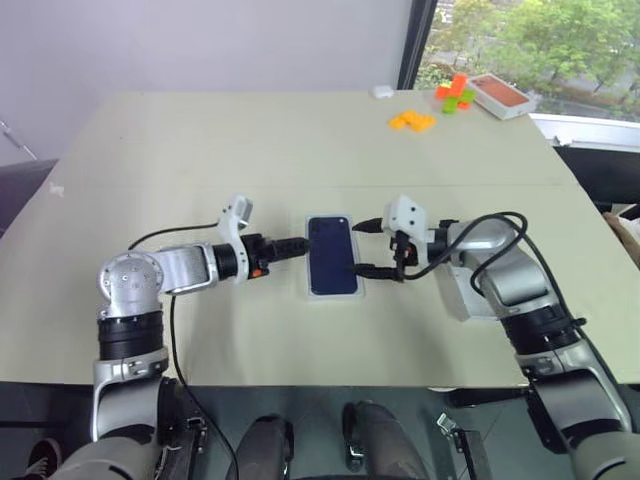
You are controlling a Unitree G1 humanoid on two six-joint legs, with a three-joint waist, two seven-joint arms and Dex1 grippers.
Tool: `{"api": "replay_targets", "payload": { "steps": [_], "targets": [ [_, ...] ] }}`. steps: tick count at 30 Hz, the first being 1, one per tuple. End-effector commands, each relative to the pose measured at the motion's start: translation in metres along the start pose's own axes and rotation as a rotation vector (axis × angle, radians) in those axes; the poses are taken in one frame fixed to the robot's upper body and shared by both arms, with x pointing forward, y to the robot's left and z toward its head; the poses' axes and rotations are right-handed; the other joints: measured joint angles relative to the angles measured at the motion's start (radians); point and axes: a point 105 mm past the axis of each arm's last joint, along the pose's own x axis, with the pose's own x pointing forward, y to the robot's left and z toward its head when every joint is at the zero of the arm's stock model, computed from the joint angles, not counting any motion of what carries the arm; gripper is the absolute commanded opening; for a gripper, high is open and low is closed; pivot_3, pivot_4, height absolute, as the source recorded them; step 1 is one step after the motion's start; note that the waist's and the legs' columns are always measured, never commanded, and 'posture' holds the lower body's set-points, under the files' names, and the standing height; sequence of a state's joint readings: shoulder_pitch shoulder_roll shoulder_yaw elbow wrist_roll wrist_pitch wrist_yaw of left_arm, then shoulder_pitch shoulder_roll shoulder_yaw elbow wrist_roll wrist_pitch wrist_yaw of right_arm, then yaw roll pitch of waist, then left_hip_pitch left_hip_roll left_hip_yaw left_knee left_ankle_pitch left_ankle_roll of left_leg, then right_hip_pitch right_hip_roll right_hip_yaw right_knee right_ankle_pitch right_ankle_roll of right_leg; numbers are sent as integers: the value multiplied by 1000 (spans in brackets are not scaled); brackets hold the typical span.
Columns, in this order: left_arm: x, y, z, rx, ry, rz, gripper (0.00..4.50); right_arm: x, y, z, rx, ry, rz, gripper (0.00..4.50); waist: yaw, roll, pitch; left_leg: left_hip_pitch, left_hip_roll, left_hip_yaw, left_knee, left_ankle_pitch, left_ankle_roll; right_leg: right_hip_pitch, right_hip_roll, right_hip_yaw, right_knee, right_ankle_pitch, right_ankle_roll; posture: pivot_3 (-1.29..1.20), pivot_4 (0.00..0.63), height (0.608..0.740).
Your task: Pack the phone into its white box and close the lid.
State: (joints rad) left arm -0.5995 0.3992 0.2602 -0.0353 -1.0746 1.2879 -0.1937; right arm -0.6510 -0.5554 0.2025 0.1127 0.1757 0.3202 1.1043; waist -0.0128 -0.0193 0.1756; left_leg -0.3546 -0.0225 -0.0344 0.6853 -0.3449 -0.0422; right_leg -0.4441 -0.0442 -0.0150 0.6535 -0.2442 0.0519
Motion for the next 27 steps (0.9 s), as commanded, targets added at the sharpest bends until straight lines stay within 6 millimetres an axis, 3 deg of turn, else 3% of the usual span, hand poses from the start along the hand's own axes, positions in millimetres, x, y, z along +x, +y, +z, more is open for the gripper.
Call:
{"api": "replay_targets", "payload": {
  "steps": [1, 4, 9, 12, 16, 21, 27],
  "targets": [
    [-18, -12, 34, 275, -175, -26, 4458, -1, -8, 15, -20, -51, -35, 4277, 0, 0, 0, 0, 0, 0, 0, 0, 0, 0, 0, 0, 0, 0, 0, 0, 150, 740],
    [-28, -8, 39, 363, -193, -32, 4458, -2, -13, 19, -8, -75, -60, 4277, 0, 1, 0, 0, 0, 0, -1, 0, 0, 0, 0, 0, -1, 0, 0, 0, 150, 740],
    [-40, 2, 30, 539, -138, -34, 4458, -1, -29, 25, 75, -101, -138, 4277, -2, 1, 0, -1, 0, 0, -1, 0, 1, 0, 0, 0, -2, 0, 0, 0, 150, 740],
    [-50, 3, 30, 500, -172, -86, 4458, 2, -27, 22, 127, -94, -148, 4277, 0, 1, 0, -1, 1, 0, -1, 0, 2, 0, 0, 0, -2, 0, 0, 0, 150, 740],
    [-57, 9, 25, 637, -191, -63, 4458, 5, -18, 20, 128, -74, -142, 4277, 0, 1, 0, -2, 1, 0, -1, -1, 4, 0, 0, 0, -4, 0, 0, 0, 150, 740],
    [-71, 12, 5, 718, -150, -110, 4458, -3, -25, 18, 200, -23, -227, 4277, -2, 1, 0, -2, 1, 1, -1, -2, 6, 0, -1, 1, -4, 0, 0, 0, 150, 740],
    [-75, 12, 7, 784, -251, -134, 4458, -16, -30, 5, 242, 79, -305, 4277, 3, 1, 0, -2, 1, 1, -1, -5, 11, 0, -1, 0, -4, 0, 0, 0, 150, 740]
  ]
}}
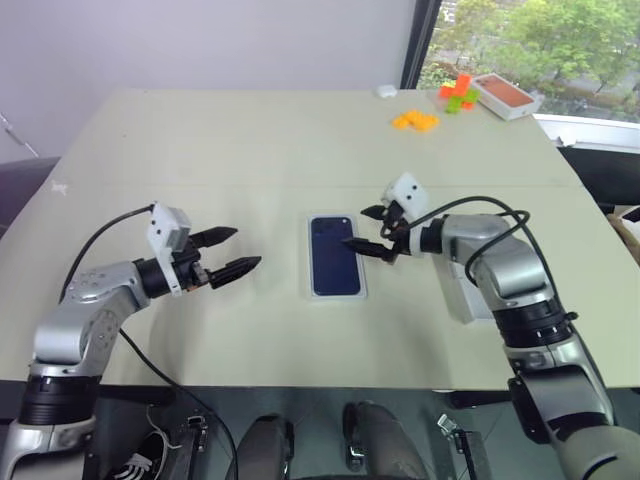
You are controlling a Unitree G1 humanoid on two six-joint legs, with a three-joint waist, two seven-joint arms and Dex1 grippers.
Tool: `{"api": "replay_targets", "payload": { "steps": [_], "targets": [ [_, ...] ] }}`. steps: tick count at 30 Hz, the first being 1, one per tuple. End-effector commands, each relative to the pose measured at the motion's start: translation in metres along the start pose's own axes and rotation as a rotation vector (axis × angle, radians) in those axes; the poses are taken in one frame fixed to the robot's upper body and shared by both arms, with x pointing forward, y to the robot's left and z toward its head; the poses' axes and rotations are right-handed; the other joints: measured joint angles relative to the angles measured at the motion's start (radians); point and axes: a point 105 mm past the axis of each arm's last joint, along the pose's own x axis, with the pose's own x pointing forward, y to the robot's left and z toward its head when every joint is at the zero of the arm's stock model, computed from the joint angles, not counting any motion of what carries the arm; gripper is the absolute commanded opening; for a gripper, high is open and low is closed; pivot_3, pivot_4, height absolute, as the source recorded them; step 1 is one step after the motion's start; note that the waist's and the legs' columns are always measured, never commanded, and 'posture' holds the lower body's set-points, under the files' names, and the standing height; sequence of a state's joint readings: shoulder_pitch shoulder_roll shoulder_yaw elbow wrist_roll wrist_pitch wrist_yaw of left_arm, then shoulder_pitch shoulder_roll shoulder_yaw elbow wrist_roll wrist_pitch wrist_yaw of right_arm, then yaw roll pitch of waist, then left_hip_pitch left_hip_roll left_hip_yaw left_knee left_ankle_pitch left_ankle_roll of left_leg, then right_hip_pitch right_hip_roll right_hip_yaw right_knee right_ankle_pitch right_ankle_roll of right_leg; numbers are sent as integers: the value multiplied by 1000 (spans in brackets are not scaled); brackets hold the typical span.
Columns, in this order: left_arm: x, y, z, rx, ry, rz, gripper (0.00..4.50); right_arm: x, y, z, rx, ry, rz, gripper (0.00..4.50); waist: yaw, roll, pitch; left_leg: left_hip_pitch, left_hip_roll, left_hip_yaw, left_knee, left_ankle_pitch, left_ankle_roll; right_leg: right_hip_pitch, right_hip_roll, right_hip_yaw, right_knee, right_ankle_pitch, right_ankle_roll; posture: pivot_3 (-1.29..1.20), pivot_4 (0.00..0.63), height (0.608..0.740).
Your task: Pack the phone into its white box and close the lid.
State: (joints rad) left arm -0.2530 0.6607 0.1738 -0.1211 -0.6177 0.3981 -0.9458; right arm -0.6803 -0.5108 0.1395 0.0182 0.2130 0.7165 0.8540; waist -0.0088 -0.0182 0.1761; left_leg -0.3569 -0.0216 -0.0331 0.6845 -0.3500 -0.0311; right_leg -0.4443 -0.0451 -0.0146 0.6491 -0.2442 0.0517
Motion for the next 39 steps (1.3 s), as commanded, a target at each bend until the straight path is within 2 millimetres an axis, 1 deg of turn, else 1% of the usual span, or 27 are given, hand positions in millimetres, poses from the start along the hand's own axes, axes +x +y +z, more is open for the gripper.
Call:
{"api": "replay_targets", "payload": {
  "steps": [1, 4, 7, 8, 10, 12, 14, 15, 17, 18, 20, 23, 24, 26, 28, 30, 32, 34, 36, 39],
  "targets": [
    [-3, 1, 7, 73, -39, 1, 4458, -13, -10, 4, -14, 20, -73, 4277, -1, 0, 0, 0, 0, 0, 0, 0, 0, 0, 0, 0, 0, 0, 0, 0, 150, 740],
    [-1, -2, 6, 76, -54, -9, 4458, -18, -12, -2, -9, 54, -101, 4277, -3, 0, 0, 0, 0, 0, 0, -1, 1, 0, 0, 0, 0, 0, 0, 0, 150, 740],
    [-1, -1, 5, 81, -51, -3, 4458, -21, -11, -2, 0, 37, -95, 4277, -6, 0, 0, 0, 0, 1, 0, -1, 3, 0, 0, 0, 0, 0, 0, 0, 150, 740],
    [0, 3, -1, 66, -11, 15, 4458, -20, -12, -3, -19, 33, -101, 4277, -7, 0, 0, 0, 0, 1, 0, -1, 3, 0, 0, 0, 0, 0, 0, 0, 150, 740],
    [7, 14, -16, 86, 88, 79, 4458, -14, -13, -4, -19, 8, -114, 4277, -5, 0, 0, 1, 0, 1, 0, -1, 3, 0, 0, 0, 0, 0, 0, 0, 150, 740],
    [15, 17, -16, 40, 70, 102, 4458, -10, -15, -7, -55, 12, -128, 4277, -4, 0, 0, 1, 0, 1, 0, -1, 4, 0, 0, 0, 1, 0, 0, 0, 150, 740],
    [24, 10, -15, -22, 41, 81, 4458, -7, -15, -10, -96, 18, -131, 4277, -4, 0, 0, 1, 0, 1, 0, -1, 4, 0, 0, 0, 2, 0, 0, 0, 150, 740],
    [27, 8, -16, -62, 41, 76, 4222, -6, -16, -9, -86, 5, -135, 4019, -3, 0, 0, 1, 0, 1, 0, -1, 5, 1, 0, 0, 1, 0, 0, 0, 150, 740],
    [34, 8, -21, -84, 52, 95, 3637, -7, -18, -8, -91, 0, -134, 3428, -4, 0, 0, 0, 0, 1, 1, -1, 5, 0, 0, 0, 1, 0, 1, 0, 150, 740],
    [38, 9, -25, -93, 70, 114, 3171, -7, -19, -9, -96, 4, -133, 2967, -4, 0, 0, 0, -1, 1, 1, -1, 5, 0, 0, 0, 1, 0, 1, 0, 150, 740],
    [43, 10, -32, -106, 93, 135, 2111, -6, -19, -10, -101, 9, -132, 1894, -4, 0, 0, 0, 0, 1, 0, -1, 4, 0, 0, 0, 0, 0, 1, 0, 150, 740],
    [47, 9, -35, -106, 102, 143, 717, -6, -21, -11, -116, 13, -142, 503, -7, 0, 0, 0, 0, 1, 0, -1, 4, 0, 0, 0, 0, 0, 1, 0, 150, 740],
    [54, 10, -41, -105, 125, 160, 120, -6, -21, -18, -156, 42, -142, 0, -7, 0, 0, 1, 0, 1, 0, -1, 4, 0, 0, 0, 1, 0, 1, 0, 150, 740],
    [64, 12, -49, -76, 170, 183, 49, -4, -18, -29, -211, 89, -128, 0, -1, 1, 0, 1, 0, 1, 0, -1, 4, 0, 0, 0, 1, 0, 1, 0, 150, 740],
    [75, 13, -52, -59, 204, 180, 49, -2, -14, -38, -267, 126, -116, 0, 0, 0, 0, 1, -1, 1, 1, 0, 4, 1, 0, 0, 1, 0, 1, 0, 150, 740],
    [85, 14, -52, -63, 213, 185, 49, 2, -11, -40, -273, 126, -112, 0, -2, 0, 0, 1, -1, 1, 1, 0, 4, 1, 0, 0, 1, 1, 1, 0, 150, 740],
    [90, 18, -56, -79, 232, 203, 49, 6, -11, -41, -277, 124, -114, 0, -3, 0, 0, 0, -1, 2, 1, 3, -1, 1, 0, 0, 1, 1, 1, 0, 150, 740],
    [95, 22, -62, -50, 261, 233, 49, 10, -8, -43, -310, 136, -106, 0, -6, 0, 0, 1, -1, 2, 1, 3, -1, 1, 0, 0, 1, 1, 1, 0, 150, 740],
    [102, 16, -68, -60, 279, 210, 49, 15, -3, -45, -328, 136, -93, 0, -8, 0, 0, 1, -1, 2, 1, 3, -1, 1, 1, 0, 1, 1, 1, 0, 150, 740],
    [107, 0, -75, -98, 297, 133, 49, 16, 1, -45, -336, 133, -74, 0, -4, 1, -1, 1, -1, 1, 1, 3, -2, 1, 1, 0, 1, 1, 1, 0, 150, 740]
  ]
}}
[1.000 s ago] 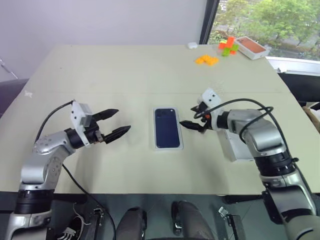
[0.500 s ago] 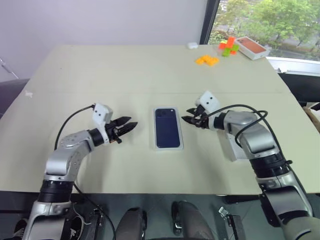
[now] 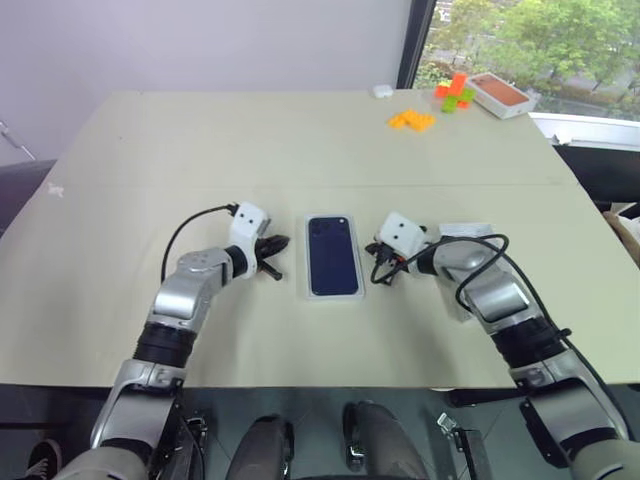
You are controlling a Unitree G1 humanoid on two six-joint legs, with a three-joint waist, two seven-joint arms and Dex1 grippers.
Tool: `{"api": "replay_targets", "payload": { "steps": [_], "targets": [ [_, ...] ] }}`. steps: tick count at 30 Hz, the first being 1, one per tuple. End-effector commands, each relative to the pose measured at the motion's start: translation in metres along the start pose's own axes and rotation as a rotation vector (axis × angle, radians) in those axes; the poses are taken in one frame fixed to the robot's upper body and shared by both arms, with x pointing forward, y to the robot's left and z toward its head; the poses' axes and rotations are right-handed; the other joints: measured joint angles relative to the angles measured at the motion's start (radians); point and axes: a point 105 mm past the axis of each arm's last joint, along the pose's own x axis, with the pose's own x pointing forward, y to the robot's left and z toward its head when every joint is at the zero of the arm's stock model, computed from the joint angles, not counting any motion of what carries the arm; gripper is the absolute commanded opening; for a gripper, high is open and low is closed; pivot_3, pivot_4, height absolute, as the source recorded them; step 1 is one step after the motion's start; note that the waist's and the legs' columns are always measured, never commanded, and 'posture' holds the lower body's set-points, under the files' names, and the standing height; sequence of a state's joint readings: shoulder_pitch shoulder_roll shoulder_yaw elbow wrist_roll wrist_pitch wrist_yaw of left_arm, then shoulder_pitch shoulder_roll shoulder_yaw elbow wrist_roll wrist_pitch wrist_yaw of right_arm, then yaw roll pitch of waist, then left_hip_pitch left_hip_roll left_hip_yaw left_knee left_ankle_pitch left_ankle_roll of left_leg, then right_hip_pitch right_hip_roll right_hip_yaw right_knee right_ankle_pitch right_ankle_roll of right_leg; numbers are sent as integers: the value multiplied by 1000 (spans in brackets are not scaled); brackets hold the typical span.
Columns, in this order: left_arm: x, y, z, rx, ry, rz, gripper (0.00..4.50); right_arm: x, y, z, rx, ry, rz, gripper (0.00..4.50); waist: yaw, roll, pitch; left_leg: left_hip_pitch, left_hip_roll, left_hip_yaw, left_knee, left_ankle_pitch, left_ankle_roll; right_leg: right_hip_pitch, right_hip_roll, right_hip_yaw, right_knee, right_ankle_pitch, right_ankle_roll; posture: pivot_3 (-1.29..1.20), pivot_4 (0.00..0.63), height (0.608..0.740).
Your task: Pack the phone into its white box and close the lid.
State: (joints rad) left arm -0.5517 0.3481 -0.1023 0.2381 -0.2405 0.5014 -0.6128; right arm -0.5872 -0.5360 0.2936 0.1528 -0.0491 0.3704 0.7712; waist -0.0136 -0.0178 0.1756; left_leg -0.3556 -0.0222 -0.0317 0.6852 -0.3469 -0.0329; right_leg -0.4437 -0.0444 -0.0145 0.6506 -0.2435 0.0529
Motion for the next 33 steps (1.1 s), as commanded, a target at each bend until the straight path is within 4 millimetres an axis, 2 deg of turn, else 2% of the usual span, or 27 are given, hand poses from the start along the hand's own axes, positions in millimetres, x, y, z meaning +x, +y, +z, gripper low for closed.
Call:
{"api": "replay_targets", "payload": {
  "steps": [1, 6, 10, 14, 22, 27, 33],
  "targets": [
    [4, -21, -5, -11, 29, -96, 49, 0, 3, 11, -43, -35, 19, 0, 1, 0, 0, 0, 0, 0, 0, 0, 0, 0, 0, 0, 0, 0, 0, 0, 150, 740],
    [8, -45, -8, -29, 49, -196, 49, -9, 12, 10, -41, -39, 91, 0, 6, 0, 0, 0, -1, 0, 1, 0, 0, 1, -1, 0, 0, 0, 0, 0, 150, 740],
    [5, -68, -2, -35, 31, -298, 49, -19, 16, 9, -37, -40, 122, 0, 4, 0, 0, 0, -1, 0, 1, 0, 0, 1, -1, 0, -1, 0, 0, 0, 150, 740],
    [7, -80, 0, -58, 25, -333, 49, -28, 17, 3, -42, -21, 137, 0, 6, 0, 0, 0, -1, 0, 1, 0, 0, 2, -1, 0, -1, 0, 0, 0, 150, 740],
    [1, -97, 2, -67, 12, -400, 49, -38, 23, -1, -25, -15, 176, 0, 6, 0, 0, 1, -1, -1, 1, 0, 1, 3, -1, 0, 0, 0, 0, 0, 150, 740],
    [5, -92, 0, -48, 10, -365, 49, -44, 35, -3, -33, -5, 232, 0, 7, 0, 0, 1, -1, -1, 2, 0, 1, 3, -1, 0, -1, 0, 0, 0, 150, 740],
    [6, -94, 2, -36, 6, -376, 49, -45, 34, -4, -65, 7, 215, 0, 5, 0, -1, 2, -1, -1, 1, 0, 1, 3, -1, 0, 0, 0, 0, 0, 150, 740]
  ]
}}
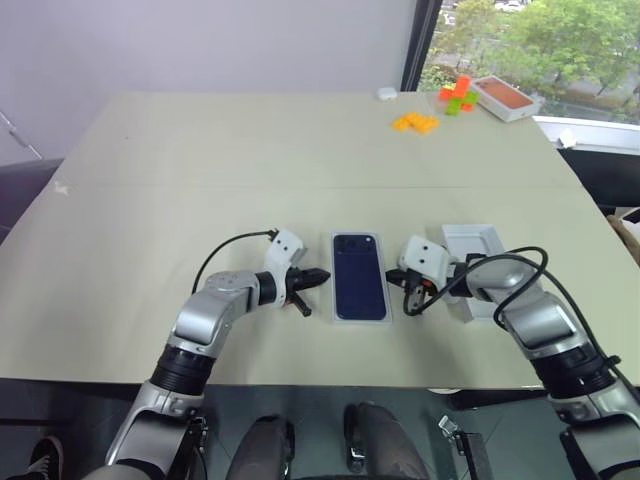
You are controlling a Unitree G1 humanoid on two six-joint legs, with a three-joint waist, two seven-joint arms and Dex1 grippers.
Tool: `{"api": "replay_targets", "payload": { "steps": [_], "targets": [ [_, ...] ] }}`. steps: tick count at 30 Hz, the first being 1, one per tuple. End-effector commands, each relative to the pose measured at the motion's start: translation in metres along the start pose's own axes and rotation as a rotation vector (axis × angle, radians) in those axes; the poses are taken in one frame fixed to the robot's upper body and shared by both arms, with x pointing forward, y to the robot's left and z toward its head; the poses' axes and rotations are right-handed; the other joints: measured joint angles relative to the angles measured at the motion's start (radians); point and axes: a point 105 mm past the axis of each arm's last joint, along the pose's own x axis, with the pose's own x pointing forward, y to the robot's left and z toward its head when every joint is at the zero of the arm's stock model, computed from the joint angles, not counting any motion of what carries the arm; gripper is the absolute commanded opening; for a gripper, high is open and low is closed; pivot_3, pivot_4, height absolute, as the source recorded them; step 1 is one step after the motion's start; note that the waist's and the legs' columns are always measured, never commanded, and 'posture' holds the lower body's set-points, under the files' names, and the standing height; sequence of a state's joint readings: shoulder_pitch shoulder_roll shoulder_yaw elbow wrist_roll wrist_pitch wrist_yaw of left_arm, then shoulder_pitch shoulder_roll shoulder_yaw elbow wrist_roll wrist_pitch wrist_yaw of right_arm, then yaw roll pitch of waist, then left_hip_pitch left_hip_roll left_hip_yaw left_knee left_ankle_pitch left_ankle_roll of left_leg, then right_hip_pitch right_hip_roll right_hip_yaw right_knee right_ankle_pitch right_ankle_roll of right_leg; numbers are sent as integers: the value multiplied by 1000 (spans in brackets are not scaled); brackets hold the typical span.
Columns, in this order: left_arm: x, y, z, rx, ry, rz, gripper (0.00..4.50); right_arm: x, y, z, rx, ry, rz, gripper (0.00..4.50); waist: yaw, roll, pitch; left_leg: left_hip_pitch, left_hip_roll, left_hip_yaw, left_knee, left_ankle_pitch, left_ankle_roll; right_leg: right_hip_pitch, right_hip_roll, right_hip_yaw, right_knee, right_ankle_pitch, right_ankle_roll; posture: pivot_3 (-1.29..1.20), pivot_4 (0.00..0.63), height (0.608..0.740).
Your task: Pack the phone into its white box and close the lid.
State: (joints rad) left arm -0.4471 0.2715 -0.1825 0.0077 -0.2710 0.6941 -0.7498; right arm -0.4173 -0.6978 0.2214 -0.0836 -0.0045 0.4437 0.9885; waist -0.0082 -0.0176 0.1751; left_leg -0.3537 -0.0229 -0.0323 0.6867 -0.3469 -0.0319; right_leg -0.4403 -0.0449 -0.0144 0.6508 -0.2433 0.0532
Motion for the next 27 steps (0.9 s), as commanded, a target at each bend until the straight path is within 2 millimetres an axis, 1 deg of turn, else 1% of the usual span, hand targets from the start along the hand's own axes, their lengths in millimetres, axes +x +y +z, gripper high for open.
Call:
{"api": "replay_targets", "payload": {
  "steps": [1, 3, 8, 10, 15, 18, 22, 24, 27],
  "targets": [
    [9, -17, 12, 38, -37, -79, 49, 2, 7, 16, -62, -52, 30, 0, 0, 0, 0, 0, 0, 0, 0, 0, 0, 0, 0, 0, 0, 0, 0, 0, 150, 740],
    [9, -18, 11, 46, -37, -83, 49, 3, 2, 14, -41, -50, 2, 0, 0, 0, 0, 0, 0, 0, 0, 0, 0, 0, 0, 0, 0, 0, 0, 0, 150, 740],
    [7, -16, 12, 40, -43, -76, 49, 4, 3, 15, -49, -52, 4, 0, 0, 0, 0, 0, 0, 0, 0, 0, 0, 0, 0, 0, 0, 0, 0, 0, 150, 740],
    [5, -12, 16, 42, -60, -64, 49, 3, 1, 16, -57, -55, -3, 0, -1, 0, 0, 0, 0, 0, 0, 0, 0, 0, 0, 0, 0, 0, 0, 0, 150, 740],
    [-4, 6, 24, 89, -88, 7, 49, -2, -6, 17, -62, -52, -13, 0, -1, 0, 0, 0, 0, 0, 1, 0, 0, 0, 0, 0, 0, 0, 0, 0, 150, 740],
    [-12, 19, 33, 91, -122, 56, 49, -8, -18, 23, -45, -73, -48, 0, -3, 0, 0, 0, 0, 0, 1, 0, 0, -1, 0, 0, 1, 0, 0, 0, 150, 740],
    [-33, 49, 54, 122, -191, 190, 49, -22, -40, 52, 4, -162, -125, 0, -5, 0, 0, 0, 0, 0, 1, 1, 0, -1, 0, 0, 1, 0, 0, 0, 150, 740],
    [-42, 54, 57, 134, -194, 197, 49, -26, -39, 64, 35, -204, -115, 0, -4, 0, 0, 0, 0, 0, 1, 1, -1, -1, 0, 0, 2, 0, 0, 0, 150, 740],
    [-50, 52, 58, 133, -196, 163, 49, -28, -39, 64, 113, -215, -112, 0, -1, 0, 0, -1, 0, 0, 0, 1, -1, -2, 0, 0, 2, 0, 0, 0, 150, 740]
  ]
}}
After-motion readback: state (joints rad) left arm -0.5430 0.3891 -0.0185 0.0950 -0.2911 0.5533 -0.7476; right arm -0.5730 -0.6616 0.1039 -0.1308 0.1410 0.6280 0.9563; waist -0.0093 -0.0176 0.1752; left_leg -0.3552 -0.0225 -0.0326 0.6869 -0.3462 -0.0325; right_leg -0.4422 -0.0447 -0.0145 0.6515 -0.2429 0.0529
